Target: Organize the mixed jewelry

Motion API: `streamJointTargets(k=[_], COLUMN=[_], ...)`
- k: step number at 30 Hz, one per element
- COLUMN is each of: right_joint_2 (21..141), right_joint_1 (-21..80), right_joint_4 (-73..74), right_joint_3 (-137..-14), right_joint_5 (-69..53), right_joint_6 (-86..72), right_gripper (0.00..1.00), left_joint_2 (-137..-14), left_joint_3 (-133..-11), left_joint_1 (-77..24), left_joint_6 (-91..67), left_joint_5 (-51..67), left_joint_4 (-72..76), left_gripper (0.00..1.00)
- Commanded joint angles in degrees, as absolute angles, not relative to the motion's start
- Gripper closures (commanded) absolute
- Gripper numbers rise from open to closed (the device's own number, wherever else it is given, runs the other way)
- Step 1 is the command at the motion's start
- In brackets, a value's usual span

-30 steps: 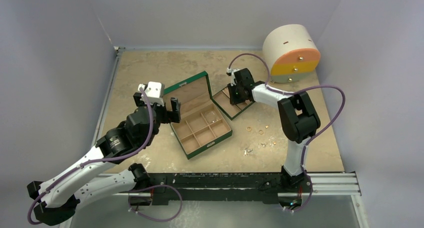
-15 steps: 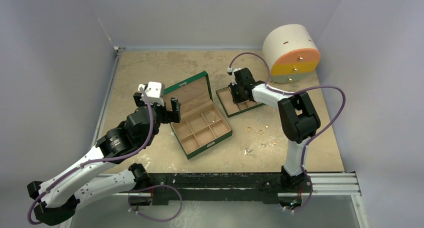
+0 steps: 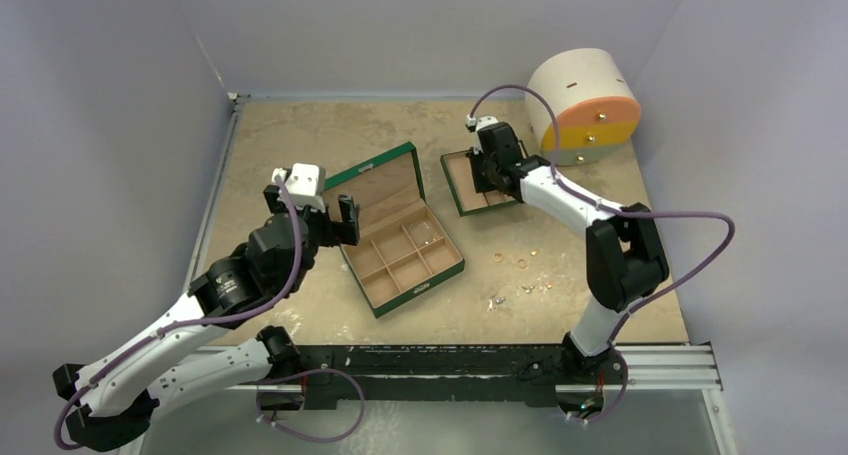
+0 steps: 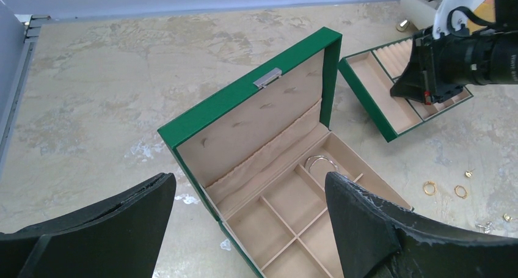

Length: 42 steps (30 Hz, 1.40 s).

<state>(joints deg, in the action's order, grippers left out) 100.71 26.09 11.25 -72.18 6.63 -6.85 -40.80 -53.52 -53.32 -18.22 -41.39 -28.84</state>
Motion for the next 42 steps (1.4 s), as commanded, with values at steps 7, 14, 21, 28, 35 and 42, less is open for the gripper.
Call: streamJointTargets(k=[7,14,21,28,35,42], right_joint_2=[89.73,86.35,87.59,90.43,96.38,100.77], right_joint_1=[37.59,45.61,51.98,57.55,61.61,64.35], right_joint_4=[16.66,20.43,25.22,25.51,25.82,25.71], right_joint_3=[-71.27,-71.36,-73.79,-76.29,-80.81,-83.97], right_joint_5=[17.08,20.26,23.50,24.14,24.42,24.29], right_joint_6=[-11.02,-16.64,-21.11,-22.56,-22.85,-23.02], right_gripper=[1.00,1.00,1.00,1.00,1.00,1.00], left_joint_2=[-39.01,-36.91,-35.32,-34.48,-32.69,-30.82], left_joint_3=[-53.43,-53.43,-53.36,-53.65,-53.83,-53.70], left_joint_1=[-53.45,-53.45,-53.44,-53.45,-53.51,-53.44], left_joint_6=[-17.92,-18.50,-18.97,-19.66,-20.78,-21.42], left_joint_5=[-43.41,-44.86,-46.08,-48.51,-53.01,-55.77], left_joint_4=[-27.36,-27.34,-27.49,-28.07,-28.74,-28.96], left_gripper=[0.08,0.08,0.08,0.08,0.08,0.08])
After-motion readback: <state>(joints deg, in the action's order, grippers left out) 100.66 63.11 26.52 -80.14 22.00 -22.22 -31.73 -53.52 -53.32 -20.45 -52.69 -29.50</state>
